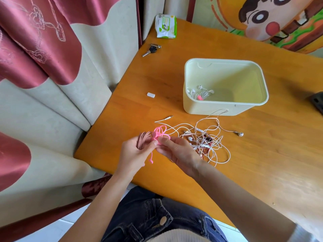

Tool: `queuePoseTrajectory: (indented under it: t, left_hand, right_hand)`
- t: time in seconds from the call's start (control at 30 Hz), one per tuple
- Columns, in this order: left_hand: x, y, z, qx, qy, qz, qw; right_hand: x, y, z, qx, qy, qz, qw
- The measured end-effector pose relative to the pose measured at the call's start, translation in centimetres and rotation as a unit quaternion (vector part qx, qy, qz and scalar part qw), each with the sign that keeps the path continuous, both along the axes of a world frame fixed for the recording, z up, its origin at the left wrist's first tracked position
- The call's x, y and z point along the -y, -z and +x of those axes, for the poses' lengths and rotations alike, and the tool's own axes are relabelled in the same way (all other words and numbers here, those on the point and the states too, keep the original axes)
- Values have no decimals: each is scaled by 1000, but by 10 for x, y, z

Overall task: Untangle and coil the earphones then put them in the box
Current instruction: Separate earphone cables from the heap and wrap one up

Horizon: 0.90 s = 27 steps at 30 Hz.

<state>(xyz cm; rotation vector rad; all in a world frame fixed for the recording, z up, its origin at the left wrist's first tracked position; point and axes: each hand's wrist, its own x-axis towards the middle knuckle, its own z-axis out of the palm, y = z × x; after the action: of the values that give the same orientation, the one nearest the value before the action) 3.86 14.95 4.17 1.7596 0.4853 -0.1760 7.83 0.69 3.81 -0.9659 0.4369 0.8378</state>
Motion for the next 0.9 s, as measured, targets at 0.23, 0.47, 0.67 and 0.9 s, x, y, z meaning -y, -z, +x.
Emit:
queuePoseTrajectory:
  t: [0.23, 0.47, 0.67, 0.9]
  left_hand:
    - [3, 0, 3, -21, 5, -14, 1000]
    - [11, 1, 8, 17, 20, -6, 1000]
    - [10, 4, 10, 7, 40, -7, 999]
    - [15, -1, 14, -3, -3, -65, 998]
  right_hand:
    - [5, -4, 4, 11, -8, -40, 999]
    - [15, -9, 11, 35, -39, -46, 998]
    - [19, -7, 14, 41, -48, -61, 996]
    - [20, -8, 17, -10, -22, 6, 1000]
